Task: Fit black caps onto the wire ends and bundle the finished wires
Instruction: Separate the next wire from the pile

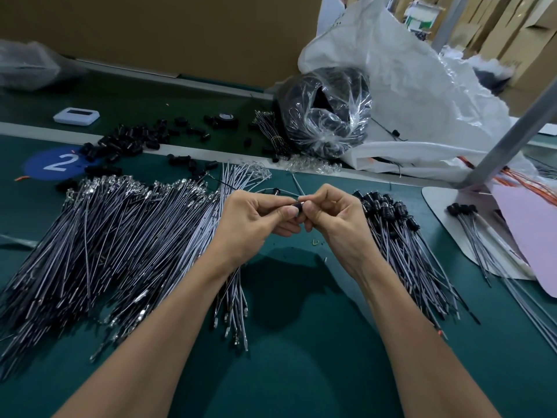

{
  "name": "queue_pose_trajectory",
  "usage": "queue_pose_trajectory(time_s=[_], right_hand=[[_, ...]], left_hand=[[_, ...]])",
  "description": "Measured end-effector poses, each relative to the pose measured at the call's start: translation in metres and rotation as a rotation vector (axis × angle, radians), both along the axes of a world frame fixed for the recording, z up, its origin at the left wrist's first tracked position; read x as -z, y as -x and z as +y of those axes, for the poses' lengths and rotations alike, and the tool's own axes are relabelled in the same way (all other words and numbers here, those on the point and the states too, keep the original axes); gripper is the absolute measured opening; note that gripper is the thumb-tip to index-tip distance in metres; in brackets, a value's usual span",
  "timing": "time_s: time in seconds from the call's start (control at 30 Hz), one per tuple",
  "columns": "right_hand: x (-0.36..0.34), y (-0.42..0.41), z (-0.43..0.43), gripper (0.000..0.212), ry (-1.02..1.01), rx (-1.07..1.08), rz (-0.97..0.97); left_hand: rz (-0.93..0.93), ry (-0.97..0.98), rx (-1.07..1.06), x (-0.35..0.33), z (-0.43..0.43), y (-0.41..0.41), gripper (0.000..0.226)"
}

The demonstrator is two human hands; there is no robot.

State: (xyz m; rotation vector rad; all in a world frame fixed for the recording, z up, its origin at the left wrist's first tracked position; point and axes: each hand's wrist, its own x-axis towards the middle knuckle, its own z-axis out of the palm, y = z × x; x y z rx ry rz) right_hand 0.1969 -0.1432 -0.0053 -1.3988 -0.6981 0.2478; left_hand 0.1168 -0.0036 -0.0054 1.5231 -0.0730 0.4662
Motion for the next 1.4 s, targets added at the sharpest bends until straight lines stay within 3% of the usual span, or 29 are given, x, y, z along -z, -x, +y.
queue_pose_trajectory(time_s=[0.17, 0.37, 0.67, 0.87, 1.1, 1.27, 1.4], right_hand=[[-0.001, -0.001, -0.003, 0.013, 0.0, 0.049, -0.093], [-0.005, 0.001, -0.001, 0.034, -0.055, 0.11, -0.003], [-0.004, 0.01, 0.007, 0.028, 0.123, 0.2, -0.075], [-0.009, 0.02, 0.009, 0.051, 0.193, -0.016, 0.043], [-0.005, 0.027, 0.019, 0.019, 0.195, -0.029, -0.04], [-0.005, 0.024, 0.016, 0.032, 0.186, 0.025, -0.015], [-0.008, 0.014, 0.008, 0.046, 0.183, 0.301, -0.121]], left_hand=[[0.014, 0.019, 0.0, -0.001, -0.006, -0.001, 0.024], [0.067, 0.15, 0.025, -0.004, -0.003, -0.002, 0.025], [0.088, 0.312, 0.104, -0.006, 0.002, -0.004, 0.034], [0.092, 0.297, 0.032, -0.005, 0.007, -0.003, 0.03], [0.093, 0.432, 0.107, -0.005, 0.002, -0.004, 0.032], [0.033, 0.308, -0.004, 0.002, 0.001, -0.008, 0.019], [0.007, -0.079, -0.127, 0.009, 0.0, -0.013, 0.01]])
